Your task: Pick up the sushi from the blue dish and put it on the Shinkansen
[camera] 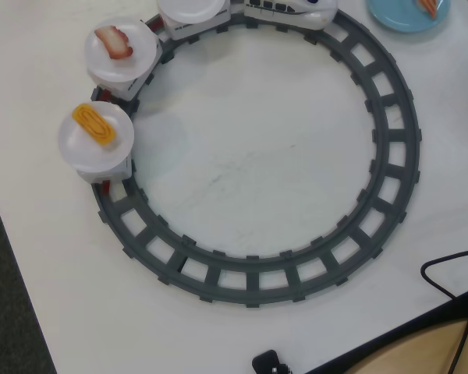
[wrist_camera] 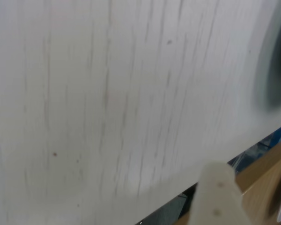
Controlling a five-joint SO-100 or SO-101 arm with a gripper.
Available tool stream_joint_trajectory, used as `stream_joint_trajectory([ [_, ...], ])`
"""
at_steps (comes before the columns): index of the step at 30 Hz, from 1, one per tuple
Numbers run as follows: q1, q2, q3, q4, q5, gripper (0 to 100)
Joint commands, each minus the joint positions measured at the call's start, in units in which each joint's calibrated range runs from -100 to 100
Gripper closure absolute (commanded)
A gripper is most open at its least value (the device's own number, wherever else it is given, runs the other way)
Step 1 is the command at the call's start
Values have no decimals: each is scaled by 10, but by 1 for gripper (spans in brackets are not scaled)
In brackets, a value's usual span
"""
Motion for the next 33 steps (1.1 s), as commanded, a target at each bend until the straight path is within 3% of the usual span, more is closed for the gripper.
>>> stream_joint_trajectory([
  [1,-2,-4,-3,2,3,70],
  [30,-3,-4,-3,0,4,70],
  [33,8,-3,-20,1,44,70],
])
